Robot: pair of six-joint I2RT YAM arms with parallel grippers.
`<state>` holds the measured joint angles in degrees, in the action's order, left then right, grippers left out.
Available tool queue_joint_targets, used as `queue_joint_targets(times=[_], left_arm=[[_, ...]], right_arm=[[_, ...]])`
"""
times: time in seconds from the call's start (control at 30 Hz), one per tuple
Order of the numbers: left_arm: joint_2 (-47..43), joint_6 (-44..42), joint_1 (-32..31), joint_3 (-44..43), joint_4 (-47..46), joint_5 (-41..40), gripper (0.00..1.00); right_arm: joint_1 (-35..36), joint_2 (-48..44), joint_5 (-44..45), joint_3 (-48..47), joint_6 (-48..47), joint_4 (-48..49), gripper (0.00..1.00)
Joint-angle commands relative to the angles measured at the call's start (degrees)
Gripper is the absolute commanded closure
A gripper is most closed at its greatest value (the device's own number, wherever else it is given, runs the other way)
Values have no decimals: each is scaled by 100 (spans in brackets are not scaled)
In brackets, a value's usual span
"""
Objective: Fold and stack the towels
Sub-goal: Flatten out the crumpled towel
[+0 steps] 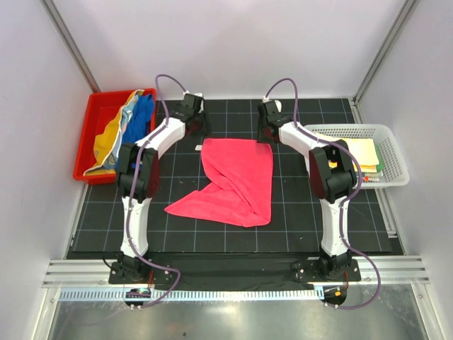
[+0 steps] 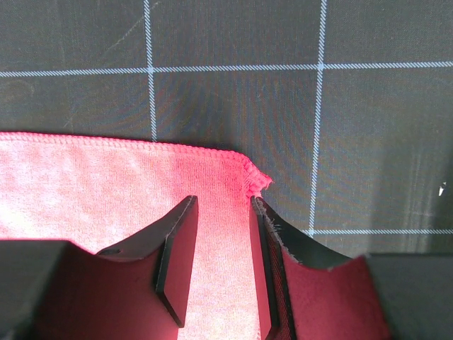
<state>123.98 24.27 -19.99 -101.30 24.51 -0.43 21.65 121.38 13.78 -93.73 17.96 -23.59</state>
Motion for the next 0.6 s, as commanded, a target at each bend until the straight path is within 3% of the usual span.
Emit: queue_joint_targets(times=[0.0, 0.27, 0.57], left_arm=[[292, -440, 30, -495, 386, 280, 50], [899, -783, 100, -1085, 590, 359, 44], [1146, -872, 118, -1129, 651, 411, 45]], right_arm=[[-12, 8, 10, 13, -47, 92, 58], [-38, -167, 336, 250, -99, 118, 49], [-161, -124, 99, 400, 68, 250, 49]])
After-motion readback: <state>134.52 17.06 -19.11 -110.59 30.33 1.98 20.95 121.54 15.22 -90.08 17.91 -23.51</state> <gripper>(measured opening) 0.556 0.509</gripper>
